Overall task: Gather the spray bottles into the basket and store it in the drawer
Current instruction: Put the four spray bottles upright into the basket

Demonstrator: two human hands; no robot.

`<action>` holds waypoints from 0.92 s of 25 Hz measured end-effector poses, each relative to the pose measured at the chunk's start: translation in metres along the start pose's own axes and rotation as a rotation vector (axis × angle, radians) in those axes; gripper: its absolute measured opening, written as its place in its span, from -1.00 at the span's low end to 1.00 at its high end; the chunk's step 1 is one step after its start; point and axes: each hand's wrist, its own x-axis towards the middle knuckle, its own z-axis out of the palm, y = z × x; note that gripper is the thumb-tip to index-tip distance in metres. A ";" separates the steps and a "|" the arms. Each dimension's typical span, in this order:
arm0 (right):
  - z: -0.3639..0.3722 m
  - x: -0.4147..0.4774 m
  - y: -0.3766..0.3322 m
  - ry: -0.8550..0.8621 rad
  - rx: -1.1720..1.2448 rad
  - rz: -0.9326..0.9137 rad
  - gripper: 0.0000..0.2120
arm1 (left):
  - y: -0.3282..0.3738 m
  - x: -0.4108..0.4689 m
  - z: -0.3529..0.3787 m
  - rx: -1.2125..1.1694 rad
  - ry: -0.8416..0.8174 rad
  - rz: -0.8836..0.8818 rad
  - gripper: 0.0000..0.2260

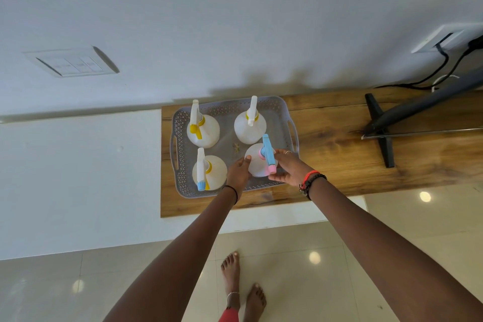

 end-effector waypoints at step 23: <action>-0.008 -0.018 0.006 0.099 -0.020 -0.022 -0.61 | -0.003 -0.025 0.001 0.148 0.128 0.014 -0.63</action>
